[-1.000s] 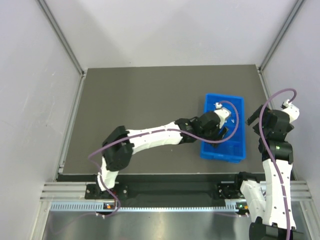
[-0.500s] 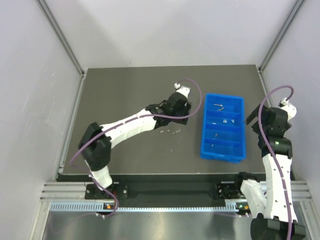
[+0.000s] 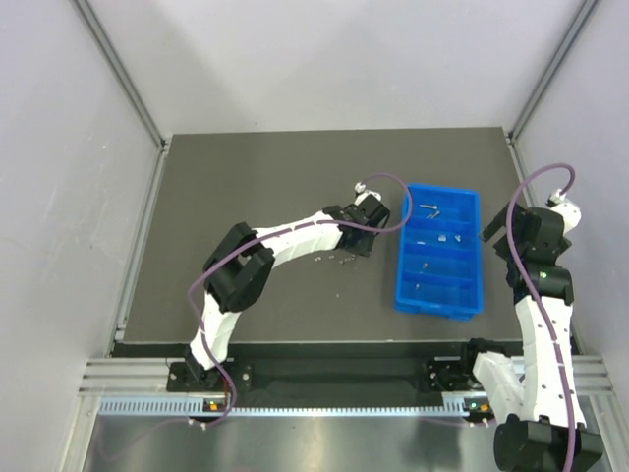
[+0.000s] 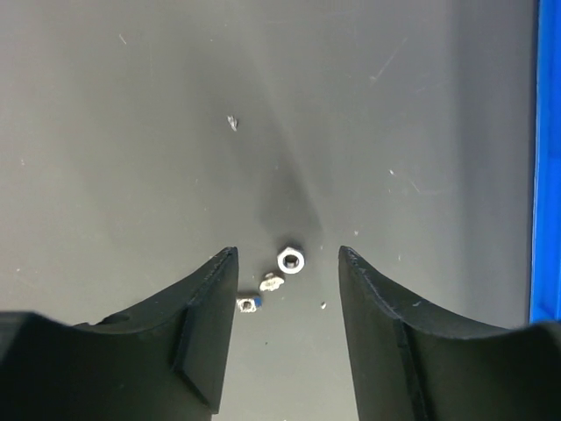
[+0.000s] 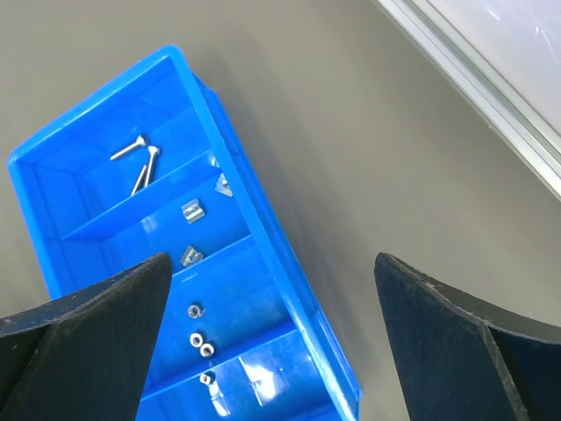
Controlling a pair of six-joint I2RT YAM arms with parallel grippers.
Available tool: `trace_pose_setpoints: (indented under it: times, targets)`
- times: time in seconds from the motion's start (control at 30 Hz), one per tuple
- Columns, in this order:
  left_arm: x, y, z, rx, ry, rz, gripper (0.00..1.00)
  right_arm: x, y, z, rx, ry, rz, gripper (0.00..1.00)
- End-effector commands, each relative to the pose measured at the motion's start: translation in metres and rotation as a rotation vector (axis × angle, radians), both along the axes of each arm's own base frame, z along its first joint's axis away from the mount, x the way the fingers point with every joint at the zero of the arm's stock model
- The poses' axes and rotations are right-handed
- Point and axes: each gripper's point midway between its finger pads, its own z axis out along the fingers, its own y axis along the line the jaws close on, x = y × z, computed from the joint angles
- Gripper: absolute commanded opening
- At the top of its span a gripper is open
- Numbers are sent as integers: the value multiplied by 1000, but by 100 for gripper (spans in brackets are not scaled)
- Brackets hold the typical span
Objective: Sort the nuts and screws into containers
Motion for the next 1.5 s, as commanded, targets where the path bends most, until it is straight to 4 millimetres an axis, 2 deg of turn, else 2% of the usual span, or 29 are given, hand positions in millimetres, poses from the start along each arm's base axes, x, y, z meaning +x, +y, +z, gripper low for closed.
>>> trace_pose_setpoints:
  times: [0.0,0.23,0.57,0.73,1.1,1.2,1.33,1.47]
  targets:
    - [3,-5,5,-15,2,44,52,10,-6,16,-24,-67,-16,100]
    - [-7,0,-18,10,63,69,48,9,-6,16,-28,-68,-13,100]
    - [-10,2,-28,23,79,74,45,7,-7,15,-41,-63,-17,100]
    - [-13,2,-33,32,98,65,30,6,-9,15,-45,-66,-24,99]
    - [-18,3,-40,68,102,45,14,4,-9,13,-47,-63,-29,99]
    - [-13,-1,-34,52,79,33,11,4,-9,13,-48,-62,-29,100]
    - [-8,-14,-4,-25,34,6,11,4,-11,13,-51,-63,-37,100]
    - [-3,-28,55,-151,-40,-21,11,5,-10,12,-44,-58,-35,100]
